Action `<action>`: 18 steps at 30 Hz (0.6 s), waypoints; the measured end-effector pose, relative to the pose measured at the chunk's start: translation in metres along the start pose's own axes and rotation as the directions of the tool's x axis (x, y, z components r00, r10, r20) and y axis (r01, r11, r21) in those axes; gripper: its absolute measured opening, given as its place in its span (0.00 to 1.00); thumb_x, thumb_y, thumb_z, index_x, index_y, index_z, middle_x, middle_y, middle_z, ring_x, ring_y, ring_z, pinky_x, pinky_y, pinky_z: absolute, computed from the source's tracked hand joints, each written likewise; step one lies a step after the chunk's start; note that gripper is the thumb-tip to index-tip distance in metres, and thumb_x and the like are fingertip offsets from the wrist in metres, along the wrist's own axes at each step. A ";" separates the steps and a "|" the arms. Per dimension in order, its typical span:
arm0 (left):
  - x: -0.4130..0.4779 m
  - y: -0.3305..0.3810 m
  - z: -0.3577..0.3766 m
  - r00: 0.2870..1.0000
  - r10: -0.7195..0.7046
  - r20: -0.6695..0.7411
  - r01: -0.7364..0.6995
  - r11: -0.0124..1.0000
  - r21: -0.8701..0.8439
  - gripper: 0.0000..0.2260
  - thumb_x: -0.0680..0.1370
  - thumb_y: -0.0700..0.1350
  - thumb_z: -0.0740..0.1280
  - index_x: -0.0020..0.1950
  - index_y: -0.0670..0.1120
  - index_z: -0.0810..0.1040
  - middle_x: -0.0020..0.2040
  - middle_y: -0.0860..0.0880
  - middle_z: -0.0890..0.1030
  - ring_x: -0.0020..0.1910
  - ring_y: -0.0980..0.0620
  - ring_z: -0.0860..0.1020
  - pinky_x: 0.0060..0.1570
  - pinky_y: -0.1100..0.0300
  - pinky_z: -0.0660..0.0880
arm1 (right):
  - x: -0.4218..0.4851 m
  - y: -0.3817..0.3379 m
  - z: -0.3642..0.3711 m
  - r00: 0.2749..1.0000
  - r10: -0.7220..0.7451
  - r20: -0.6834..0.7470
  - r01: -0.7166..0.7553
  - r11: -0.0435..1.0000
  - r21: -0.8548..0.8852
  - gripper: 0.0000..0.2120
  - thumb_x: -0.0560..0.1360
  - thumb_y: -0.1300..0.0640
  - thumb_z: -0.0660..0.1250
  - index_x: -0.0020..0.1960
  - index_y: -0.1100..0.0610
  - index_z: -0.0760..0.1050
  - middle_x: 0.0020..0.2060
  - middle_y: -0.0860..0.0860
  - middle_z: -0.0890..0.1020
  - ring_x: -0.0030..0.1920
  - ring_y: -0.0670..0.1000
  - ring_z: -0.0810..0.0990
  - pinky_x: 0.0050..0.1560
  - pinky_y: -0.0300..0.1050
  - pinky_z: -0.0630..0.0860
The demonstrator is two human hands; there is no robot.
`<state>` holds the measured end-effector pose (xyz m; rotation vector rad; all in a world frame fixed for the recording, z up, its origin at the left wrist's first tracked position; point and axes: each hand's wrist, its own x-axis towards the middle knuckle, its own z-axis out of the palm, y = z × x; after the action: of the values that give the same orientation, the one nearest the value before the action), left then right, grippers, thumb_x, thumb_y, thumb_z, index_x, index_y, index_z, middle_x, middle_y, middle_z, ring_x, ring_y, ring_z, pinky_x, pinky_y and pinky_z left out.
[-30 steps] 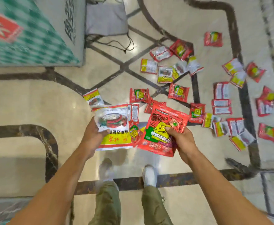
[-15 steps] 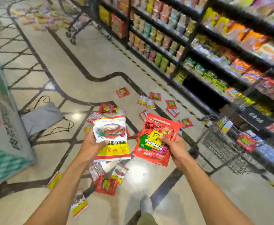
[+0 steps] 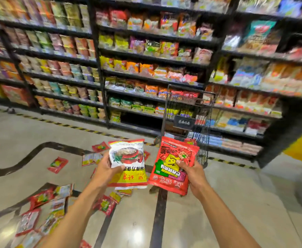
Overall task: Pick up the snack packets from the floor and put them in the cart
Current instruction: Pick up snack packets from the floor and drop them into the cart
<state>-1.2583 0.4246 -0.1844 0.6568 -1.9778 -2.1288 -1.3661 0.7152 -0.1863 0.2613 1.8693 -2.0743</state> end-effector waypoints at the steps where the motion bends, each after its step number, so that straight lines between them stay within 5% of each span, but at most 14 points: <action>1: 0.015 0.002 0.021 1.000 0.007 0.028 -0.008 1.000 0.012 0.26 0.73 0.29 0.74 0.64 0.53 0.76 0.53 0.53 0.87 0.55 0.46 0.85 0.55 0.46 0.82 | 0.013 -0.007 -0.014 1.000 -0.007 -0.029 0.007 1.000 0.013 0.19 0.72 0.61 0.77 0.61 0.58 0.79 0.49 0.57 0.89 0.48 0.61 0.88 0.52 0.58 0.84; 5: 0.067 0.011 0.103 0.998 -0.028 0.061 0.027 1.000 0.008 0.27 0.73 0.30 0.75 0.61 0.58 0.75 0.52 0.54 0.87 0.51 0.53 0.86 0.50 0.53 0.83 | 0.068 -0.036 -0.069 0.996 -0.045 -0.078 0.049 0.997 0.051 0.20 0.71 0.59 0.78 0.61 0.57 0.78 0.50 0.56 0.88 0.48 0.60 0.88 0.50 0.56 0.84; 9: 0.122 0.014 0.171 0.988 -0.079 0.130 0.074 0.996 0.046 0.29 0.74 0.32 0.75 0.69 0.56 0.73 0.58 0.50 0.86 0.56 0.47 0.85 0.56 0.42 0.82 | 0.130 -0.062 -0.117 0.993 -0.055 -0.101 0.060 0.997 0.042 0.17 0.73 0.59 0.77 0.61 0.58 0.79 0.50 0.56 0.88 0.48 0.59 0.89 0.49 0.55 0.85; 14: 0.181 0.018 0.244 0.986 -0.094 0.137 0.083 0.993 0.079 0.27 0.76 0.31 0.73 0.66 0.57 0.73 0.56 0.52 0.85 0.53 0.53 0.84 0.41 0.63 0.82 | 0.205 -0.083 -0.167 0.990 -0.051 -0.135 0.058 0.997 0.050 0.15 0.75 0.61 0.76 0.61 0.56 0.79 0.51 0.56 0.88 0.49 0.59 0.88 0.47 0.53 0.85; 18: 0.230 0.014 0.284 0.981 -0.120 0.154 0.101 0.987 0.128 0.28 0.75 0.32 0.74 0.69 0.55 0.73 0.58 0.51 0.84 0.55 0.54 0.84 0.41 0.64 0.82 | 0.264 -0.094 -0.192 0.987 -0.034 -0.157 0.040 0.999 0.034 0.17 0.75 0.59 0.76 0.62 0.55 0.79 0.51 0.54 0.88 0.49 0.58 0.88 0.51 0.57 0.84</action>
<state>-1.5847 0.5874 -0.2097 0.6468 -2.2174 -2.2040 -1.6615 0.8798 -0.2156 0.4125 1.9391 -2.1722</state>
